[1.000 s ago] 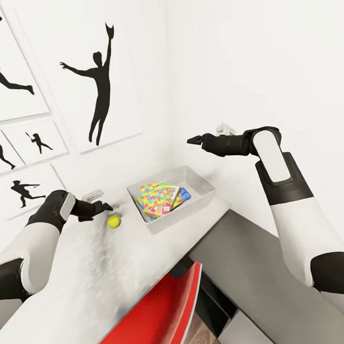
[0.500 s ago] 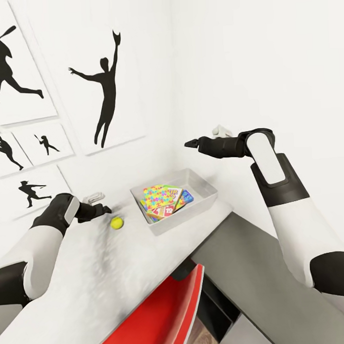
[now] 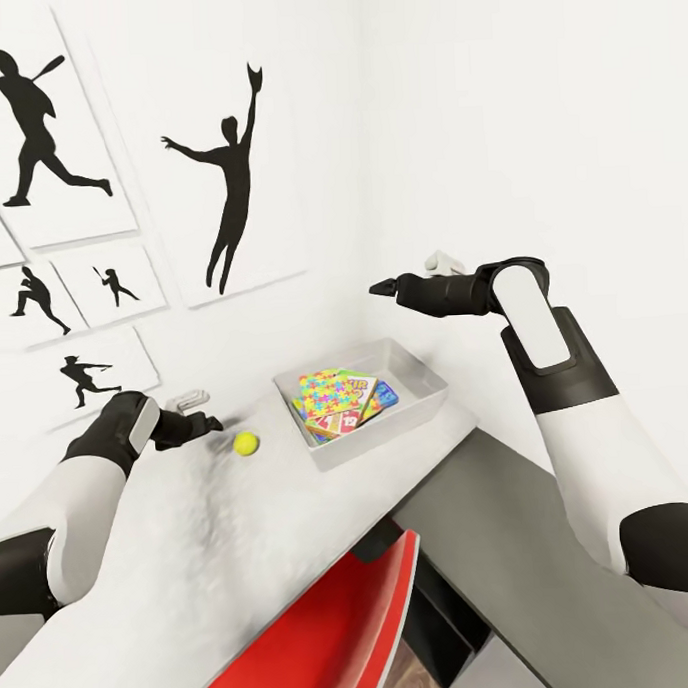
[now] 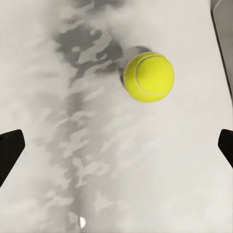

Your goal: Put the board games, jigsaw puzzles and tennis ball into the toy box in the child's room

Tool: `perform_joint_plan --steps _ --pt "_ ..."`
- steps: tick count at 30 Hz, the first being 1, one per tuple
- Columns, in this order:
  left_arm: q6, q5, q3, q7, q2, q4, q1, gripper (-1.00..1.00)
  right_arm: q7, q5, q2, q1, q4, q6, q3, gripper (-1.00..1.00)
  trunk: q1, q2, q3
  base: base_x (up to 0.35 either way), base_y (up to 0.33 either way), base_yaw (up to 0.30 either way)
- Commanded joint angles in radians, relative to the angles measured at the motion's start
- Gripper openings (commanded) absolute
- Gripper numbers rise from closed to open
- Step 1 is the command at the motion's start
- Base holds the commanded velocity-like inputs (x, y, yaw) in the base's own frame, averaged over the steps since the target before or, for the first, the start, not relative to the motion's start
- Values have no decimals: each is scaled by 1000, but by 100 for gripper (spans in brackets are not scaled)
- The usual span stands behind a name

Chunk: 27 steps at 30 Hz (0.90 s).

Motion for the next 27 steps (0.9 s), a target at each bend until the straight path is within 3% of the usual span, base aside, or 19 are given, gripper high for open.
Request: perform_joint_plan --steps 1,11,19,27 --pt "5 5 4 1 0 -1 -1 100 -10 -10 -1 -1 0 0 2 100 1 -2 -2 0 0 20" --pt "-3 4 4 1 0 -1 3 100 -12 -9 -1 -1 4 -1 2 100 1 -2 -2 0 0 4" --pt "-11 5 4 1 0 -1 13 100 -18 -6 25 -1 5 -1 1 100 1 -2 -2 0 0 4" --pt "-11 5 4 1 1 -1 17 100 -47 -9 35 -1 7 0 3 100 1 -2 3 0 0 181"
